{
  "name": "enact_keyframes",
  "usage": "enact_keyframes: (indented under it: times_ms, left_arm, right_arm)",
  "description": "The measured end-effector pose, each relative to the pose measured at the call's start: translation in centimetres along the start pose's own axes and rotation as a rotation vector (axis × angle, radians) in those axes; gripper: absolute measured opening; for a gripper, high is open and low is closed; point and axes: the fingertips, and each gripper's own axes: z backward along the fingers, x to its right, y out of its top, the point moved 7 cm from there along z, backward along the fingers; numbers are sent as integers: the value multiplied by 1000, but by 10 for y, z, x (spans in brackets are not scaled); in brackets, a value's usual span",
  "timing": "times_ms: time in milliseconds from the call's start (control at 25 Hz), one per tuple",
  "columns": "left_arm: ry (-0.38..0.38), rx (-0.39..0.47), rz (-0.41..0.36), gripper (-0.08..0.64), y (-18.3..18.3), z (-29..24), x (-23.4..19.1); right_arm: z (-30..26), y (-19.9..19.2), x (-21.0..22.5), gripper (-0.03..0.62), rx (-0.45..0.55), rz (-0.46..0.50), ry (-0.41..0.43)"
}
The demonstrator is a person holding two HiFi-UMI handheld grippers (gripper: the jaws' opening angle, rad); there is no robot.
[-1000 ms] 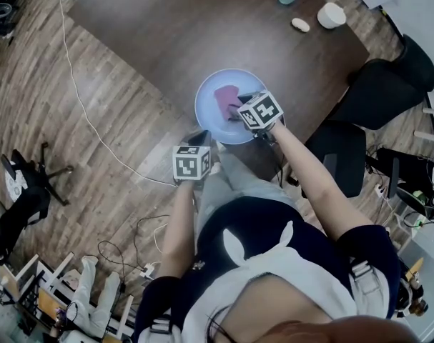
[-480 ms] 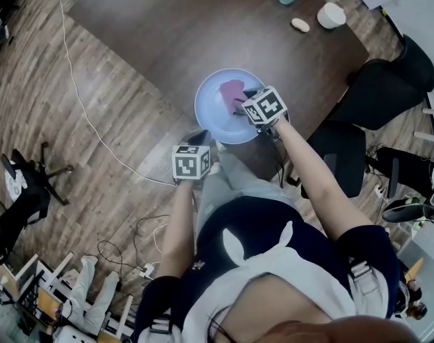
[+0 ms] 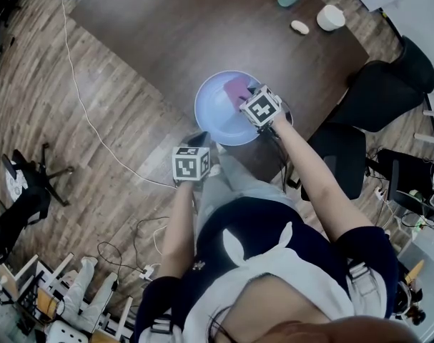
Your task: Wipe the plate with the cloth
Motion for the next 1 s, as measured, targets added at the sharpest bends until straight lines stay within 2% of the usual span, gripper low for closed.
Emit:
enact_keyframes:
  times_ms: [240, 520, 760, 1000]
  left_arm:
    - [4, 3, 0, 5, 2, 0, 1]
    - [7, 4, 4, 5, 2, 1, 0]
    - [11, 12, 13, 5, 0, 1, 0]
    - [26, 18, 25, 5, 0, 0, -1]
  right_arm:
    - [6, 9, -3, 147, -70, 136, -162]
    - [2, 6, -4, 147, -178, 356, -358]
    - [1, 1, -7, 146, -191, 386, -388]
    - [3, -4, -8, 144, -197, 332, -342]
